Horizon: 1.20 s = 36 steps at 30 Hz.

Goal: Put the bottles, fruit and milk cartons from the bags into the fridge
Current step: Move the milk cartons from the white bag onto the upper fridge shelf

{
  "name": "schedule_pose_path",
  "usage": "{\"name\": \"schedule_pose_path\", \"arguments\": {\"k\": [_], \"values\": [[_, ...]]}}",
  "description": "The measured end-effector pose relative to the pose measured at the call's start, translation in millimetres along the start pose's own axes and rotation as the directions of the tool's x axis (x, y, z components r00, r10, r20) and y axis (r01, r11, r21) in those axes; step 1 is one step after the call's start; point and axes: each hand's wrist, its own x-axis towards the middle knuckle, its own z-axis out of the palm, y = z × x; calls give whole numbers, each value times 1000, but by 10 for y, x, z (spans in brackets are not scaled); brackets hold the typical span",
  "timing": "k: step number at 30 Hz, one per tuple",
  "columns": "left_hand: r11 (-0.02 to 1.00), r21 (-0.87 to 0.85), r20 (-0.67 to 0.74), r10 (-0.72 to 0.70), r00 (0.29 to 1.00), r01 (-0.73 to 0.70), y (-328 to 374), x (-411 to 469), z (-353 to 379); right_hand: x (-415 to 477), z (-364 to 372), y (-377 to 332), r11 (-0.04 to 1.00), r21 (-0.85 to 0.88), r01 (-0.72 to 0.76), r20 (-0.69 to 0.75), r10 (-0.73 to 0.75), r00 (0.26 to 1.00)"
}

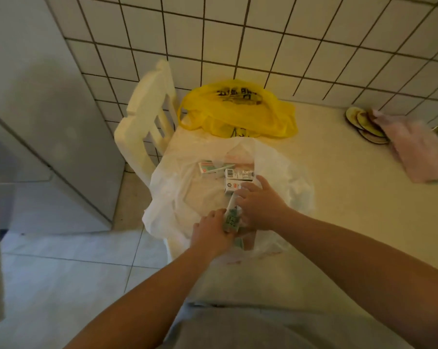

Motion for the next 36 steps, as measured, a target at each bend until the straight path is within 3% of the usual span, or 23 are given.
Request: {"name": "schedule_pose_path", "arguments": {"k": [5, 10, 17, 21, 25, 31, 36], "values": [[996, 81, 23, -36, 999, 34, 35, 106, 93, 42, 50, 219, 998, -3, -65, -116, 64, 991], [996, 71, 0, -49, 999, 49, 22, 177, 177, -88, 205, 389, 981, 126, -145, -70, 154, 986], [998, 48, 16, -46, 999, 46, 20, 278, 199, -232, 447, 515, 949, 145, -280, -68, 292, 954], [998, 21, 16, -68, 998, 67, 17, 317, 222, -104, 486, 461, 986, 14, -164, -125, 164, 978], [997, 0, 22, -80, 997, 80, 19, 325, 217, 75, 543, 336, 999, -32, -36, -35, 35, 999], [990, -54, 67, -127, 990, 131, 5, 345, 139, 99, 497, 350, 997, -72, 23, -76, -29, 997], [954, -237, 106, -166, 980, 187, -76, 335, -1, 54, 396, 422, 999, -42, 3, -176, -10, 984]]}}
